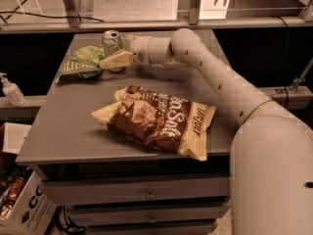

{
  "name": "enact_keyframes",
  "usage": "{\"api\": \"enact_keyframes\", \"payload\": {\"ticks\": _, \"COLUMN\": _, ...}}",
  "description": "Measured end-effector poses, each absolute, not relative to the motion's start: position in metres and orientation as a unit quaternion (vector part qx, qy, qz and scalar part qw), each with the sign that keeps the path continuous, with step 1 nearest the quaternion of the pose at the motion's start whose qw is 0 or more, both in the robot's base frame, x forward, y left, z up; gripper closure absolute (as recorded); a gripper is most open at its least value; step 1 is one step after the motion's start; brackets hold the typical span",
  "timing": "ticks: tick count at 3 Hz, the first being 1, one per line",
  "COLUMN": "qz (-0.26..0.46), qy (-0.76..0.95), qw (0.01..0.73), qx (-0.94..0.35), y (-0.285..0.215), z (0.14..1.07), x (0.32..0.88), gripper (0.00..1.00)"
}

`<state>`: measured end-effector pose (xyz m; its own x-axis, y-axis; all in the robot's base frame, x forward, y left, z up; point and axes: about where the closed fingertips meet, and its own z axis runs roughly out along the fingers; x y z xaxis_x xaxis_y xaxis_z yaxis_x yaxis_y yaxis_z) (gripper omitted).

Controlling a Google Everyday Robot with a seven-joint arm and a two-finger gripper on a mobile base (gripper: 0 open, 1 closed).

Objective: Move 7up can near green jalapeno chip bag

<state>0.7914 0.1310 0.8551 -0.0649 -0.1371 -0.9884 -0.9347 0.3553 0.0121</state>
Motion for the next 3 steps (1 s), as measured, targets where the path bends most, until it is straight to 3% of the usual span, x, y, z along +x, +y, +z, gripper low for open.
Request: {"api": "enact_keyframes", "payload": {"ticks": 3, "qz": 0.377, "qy": 0.615, "qw": 0.544, "qx": -0.428, "y": 0.098, "z": 0.88, "x": 0.79, "gripper": 0.0}}
